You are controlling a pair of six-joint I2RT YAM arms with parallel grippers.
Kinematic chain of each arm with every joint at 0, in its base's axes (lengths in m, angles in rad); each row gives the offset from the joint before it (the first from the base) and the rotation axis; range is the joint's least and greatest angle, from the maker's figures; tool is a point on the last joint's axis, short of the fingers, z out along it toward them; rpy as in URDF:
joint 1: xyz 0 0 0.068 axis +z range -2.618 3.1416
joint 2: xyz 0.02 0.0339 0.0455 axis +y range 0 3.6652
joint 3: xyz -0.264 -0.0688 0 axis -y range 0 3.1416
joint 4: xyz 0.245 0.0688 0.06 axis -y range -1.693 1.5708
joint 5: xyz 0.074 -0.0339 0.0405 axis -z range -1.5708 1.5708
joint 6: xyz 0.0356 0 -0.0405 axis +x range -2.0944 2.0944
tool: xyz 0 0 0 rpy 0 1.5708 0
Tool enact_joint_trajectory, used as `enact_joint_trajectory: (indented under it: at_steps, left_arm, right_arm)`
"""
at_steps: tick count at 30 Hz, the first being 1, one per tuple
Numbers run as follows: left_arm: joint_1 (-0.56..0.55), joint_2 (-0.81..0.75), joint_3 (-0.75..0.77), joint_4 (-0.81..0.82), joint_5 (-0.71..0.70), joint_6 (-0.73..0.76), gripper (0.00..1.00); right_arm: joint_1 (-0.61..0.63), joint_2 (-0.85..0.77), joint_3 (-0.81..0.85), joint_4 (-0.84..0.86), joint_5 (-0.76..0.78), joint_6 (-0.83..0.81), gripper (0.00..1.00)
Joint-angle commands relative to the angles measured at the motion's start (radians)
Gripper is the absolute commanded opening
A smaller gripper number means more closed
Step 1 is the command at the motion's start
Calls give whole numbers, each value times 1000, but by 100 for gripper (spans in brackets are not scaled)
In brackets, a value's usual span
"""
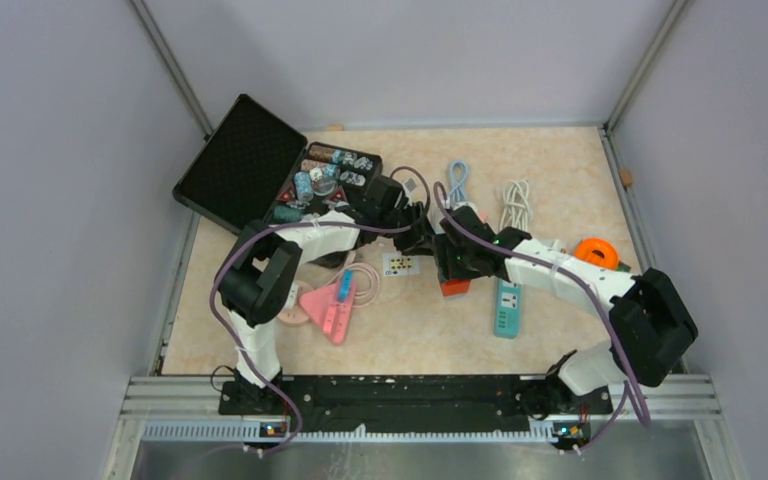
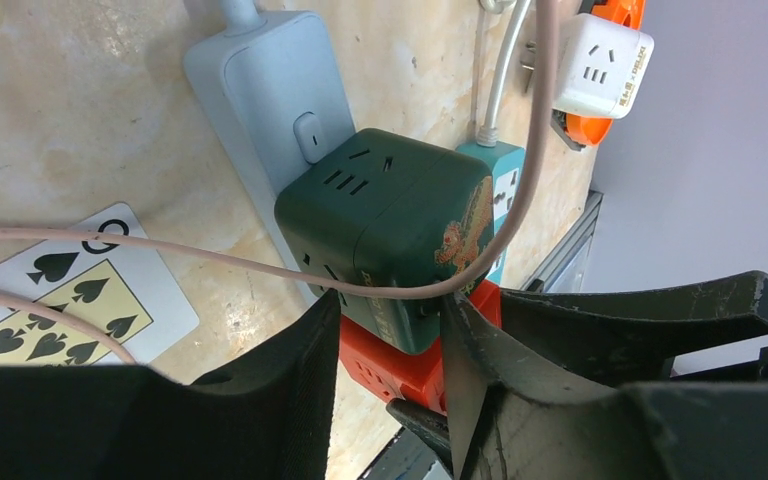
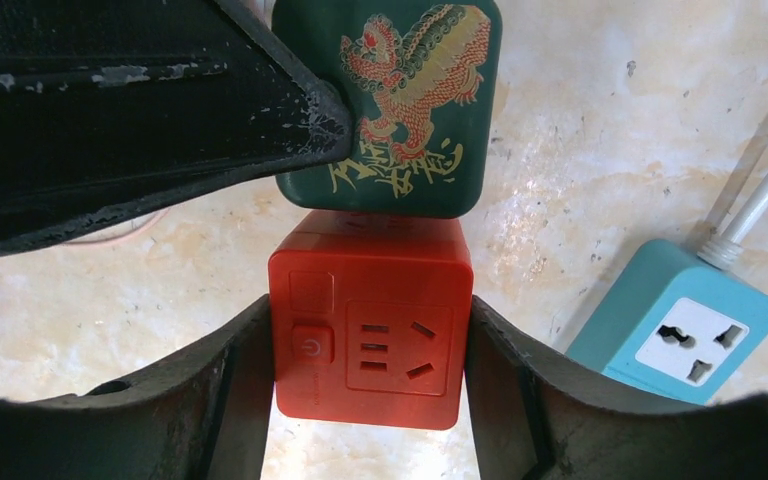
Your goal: Pull the plug off the socket
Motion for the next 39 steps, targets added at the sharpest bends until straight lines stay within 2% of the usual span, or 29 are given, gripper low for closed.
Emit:
enact_joint_trajectory:
  at_steps: [1,2,6,9,12,13,15,17,18,22,25,35,39]
  left_arm:
    - [1,51,-113,-102,-169,66,41]
    - [0,51,-127,-96,-170,64,40]
    - [1,49,-176,-66,-172,45,39]
    - [0,48,-197,-45,-170,33,39]
    - [0,48,-204,-33,-169,27,39]
    - [1,48,-206,-32,-170,25,39]
    - [1,48,-206,-36,-178,19,39]
    - [1,49,-206,-45,-193,16,39]
    - [0,49,-206,-49,-201,18,39]
    - [-4,39,-213,-62,-243,19,40]
    - [-17,29,-222,-62,-281,21,40]
    - [-33,40,-238,-50,-295,22,39]
    - [-36,46,-258,-30,-290,5,38]
  right_arm:
    - [50,41,77,-14,72,-6,47]
    - [59,50,87,-24,85,-7,48]
    - [76,78,107,-64,130,13,66]
    - [78,64,92,-53,132,33,67]
    - [78,37,72,-34,135,45,60]
    - [79,29,68,-25,134,46,53]
    - [78,16,66,-18,132,47,34]
    - [78,6,74,-21,126,55,8]
    - [78,1,83,-29,119,62,0]
    - [67,3,186,-127,43,102,0]
    - [66,-5,227,-129,3,94,0]
    - [51,59,225,-125,5,77,0]
    - [30,91,207,-78,-106,45,0]
